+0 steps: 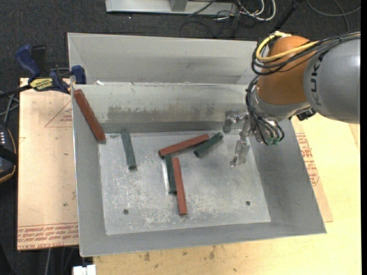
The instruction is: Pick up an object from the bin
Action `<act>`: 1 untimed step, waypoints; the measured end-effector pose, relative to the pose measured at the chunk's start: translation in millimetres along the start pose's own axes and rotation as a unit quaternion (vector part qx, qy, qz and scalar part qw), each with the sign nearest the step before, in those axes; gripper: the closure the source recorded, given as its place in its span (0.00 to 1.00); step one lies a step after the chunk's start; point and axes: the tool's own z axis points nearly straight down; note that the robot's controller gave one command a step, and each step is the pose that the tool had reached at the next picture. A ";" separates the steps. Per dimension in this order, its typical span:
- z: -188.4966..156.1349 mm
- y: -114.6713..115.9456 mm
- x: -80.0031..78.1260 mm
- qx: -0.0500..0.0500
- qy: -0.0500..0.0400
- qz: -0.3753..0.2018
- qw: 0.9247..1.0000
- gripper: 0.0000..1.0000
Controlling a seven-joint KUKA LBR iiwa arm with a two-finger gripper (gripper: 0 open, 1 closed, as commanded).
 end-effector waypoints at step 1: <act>44.7 13.4 -6.6 -0.002 0.006 -0.067 0.998 0.00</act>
Offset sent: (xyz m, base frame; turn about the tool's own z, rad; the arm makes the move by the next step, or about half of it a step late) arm 0.0242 0.0298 -0.0468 -0.0289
